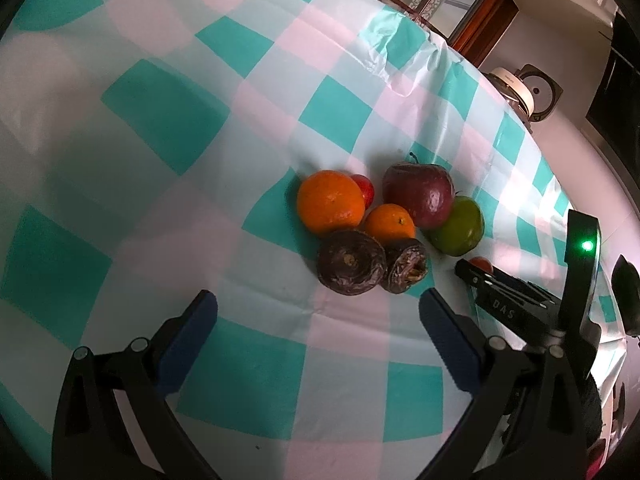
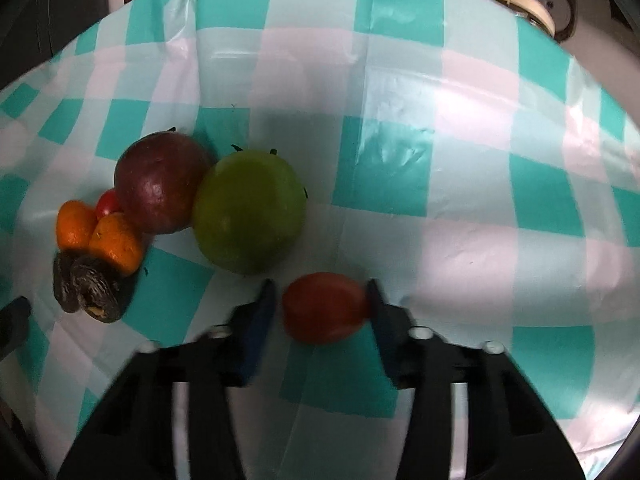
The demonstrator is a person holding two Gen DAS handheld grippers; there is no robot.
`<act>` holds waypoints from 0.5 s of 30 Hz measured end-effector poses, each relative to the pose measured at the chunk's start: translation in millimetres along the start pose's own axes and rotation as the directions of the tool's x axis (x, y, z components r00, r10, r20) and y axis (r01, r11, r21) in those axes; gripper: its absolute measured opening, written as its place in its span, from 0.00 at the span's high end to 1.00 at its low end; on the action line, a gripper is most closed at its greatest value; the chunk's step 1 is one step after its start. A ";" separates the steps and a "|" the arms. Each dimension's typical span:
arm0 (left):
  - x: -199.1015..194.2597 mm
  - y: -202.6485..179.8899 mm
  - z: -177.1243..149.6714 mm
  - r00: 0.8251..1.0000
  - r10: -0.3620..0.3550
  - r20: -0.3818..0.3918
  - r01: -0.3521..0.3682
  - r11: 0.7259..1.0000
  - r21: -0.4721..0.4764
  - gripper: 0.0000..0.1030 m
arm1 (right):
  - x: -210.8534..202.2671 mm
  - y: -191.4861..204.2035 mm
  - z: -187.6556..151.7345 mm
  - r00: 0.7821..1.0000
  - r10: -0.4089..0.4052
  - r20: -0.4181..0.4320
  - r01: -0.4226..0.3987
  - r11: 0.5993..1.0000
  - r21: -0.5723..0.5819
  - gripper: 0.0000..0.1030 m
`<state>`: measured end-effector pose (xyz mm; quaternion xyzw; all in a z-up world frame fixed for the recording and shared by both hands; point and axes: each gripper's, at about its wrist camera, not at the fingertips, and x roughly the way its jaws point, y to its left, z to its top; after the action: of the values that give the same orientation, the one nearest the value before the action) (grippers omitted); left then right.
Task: Organize fruits
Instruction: 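Grasp the red plum tomato with the right tool, then grasp another dark brown fruit with the left tool while the right tool holds the tomato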
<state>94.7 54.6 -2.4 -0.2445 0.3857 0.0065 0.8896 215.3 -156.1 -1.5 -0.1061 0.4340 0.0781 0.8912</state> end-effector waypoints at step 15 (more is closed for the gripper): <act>7.9 -17.2 -1.8 0.991 0.131 -0.035 -0.123 0.979 0.160 0.12 | -85.6 6.6 -89.8 0.974 0.171 0.148 -0.212 0.916 0.341 0.61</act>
<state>102.5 37.3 -1.4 -0.1485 0.4198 0.0273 0.8950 93.4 -176.9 11.4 0.1040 0.3969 0.0916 0.9073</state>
